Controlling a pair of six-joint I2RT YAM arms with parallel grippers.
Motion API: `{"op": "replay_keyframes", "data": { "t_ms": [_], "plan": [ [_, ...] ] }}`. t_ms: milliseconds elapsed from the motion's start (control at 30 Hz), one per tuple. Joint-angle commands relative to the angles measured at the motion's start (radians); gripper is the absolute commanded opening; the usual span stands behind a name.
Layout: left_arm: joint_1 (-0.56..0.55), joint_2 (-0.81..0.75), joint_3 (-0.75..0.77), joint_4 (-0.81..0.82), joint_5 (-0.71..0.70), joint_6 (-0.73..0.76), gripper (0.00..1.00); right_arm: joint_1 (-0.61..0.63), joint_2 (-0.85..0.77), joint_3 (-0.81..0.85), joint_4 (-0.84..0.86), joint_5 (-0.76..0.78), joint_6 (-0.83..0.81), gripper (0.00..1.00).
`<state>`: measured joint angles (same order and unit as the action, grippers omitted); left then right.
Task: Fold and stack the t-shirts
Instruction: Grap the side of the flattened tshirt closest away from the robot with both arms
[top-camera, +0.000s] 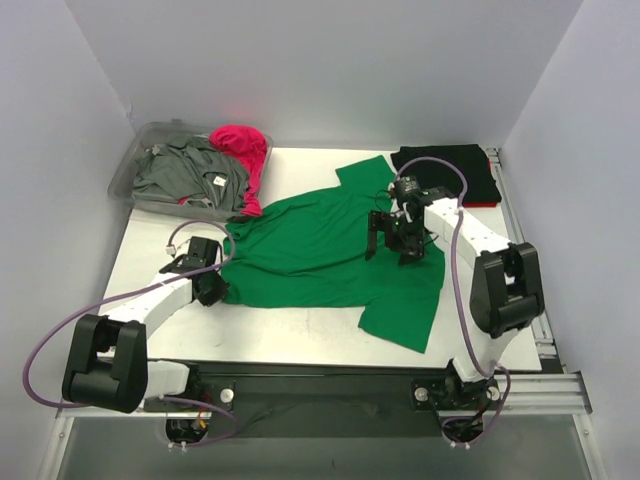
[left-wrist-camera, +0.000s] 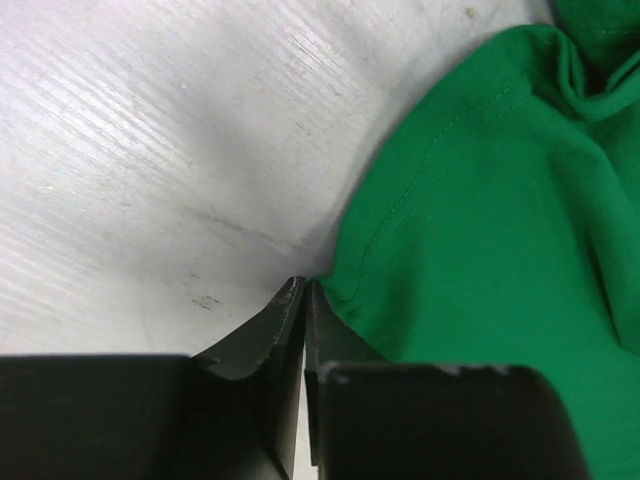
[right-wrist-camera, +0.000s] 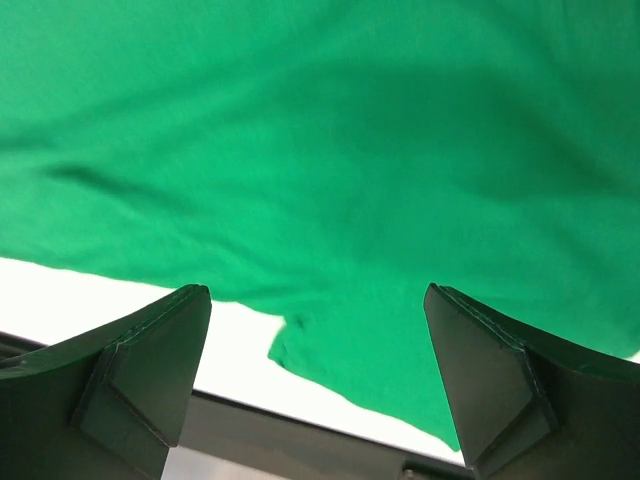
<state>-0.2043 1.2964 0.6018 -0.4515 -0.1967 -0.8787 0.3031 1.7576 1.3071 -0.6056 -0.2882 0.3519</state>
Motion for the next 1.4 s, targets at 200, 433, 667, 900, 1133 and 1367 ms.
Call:
{"op": "replay_keyframes", "data": {
  "t_ms": [200,433,667,900,1133,1367],
  "plan": [
    [0.006,-0.029,-0.040,-0.032,0.114,0.030,0.00,0.011,-0.280,-0.313,-0.080,0.073,0.067,0.93],
    [0.034,-0.141,-0.014,-0.136,0.108,0.024,0.00,0.028,-0.432,-0.521,-0.091,0.106,0.145,0.87],
    [0.077,-0.247,-0.043,-0.181,0.089,0.052,0.00,0.047,-0.538,-0.640,-0.128,0.184,0.251,0.81],
    [0.129,-0.266,-0.043,-0.196,0.127,0.119,0.00,0.048,-0.547,-0.666,-0.166,0.238,0.320,0.68],
    [0.155,-0.263,-0.040,-0.173,0.155,0.164,0.00,0.059,-0.579,-0.707,-0.184,0.273,0.400,0.60],
    [0.171,-0.235,-0.037,-0.133,0.190,0.202,0.00,0.079,-0.599,-0.762,-0.189,0.279,0.461,0.50]
  ]
}}
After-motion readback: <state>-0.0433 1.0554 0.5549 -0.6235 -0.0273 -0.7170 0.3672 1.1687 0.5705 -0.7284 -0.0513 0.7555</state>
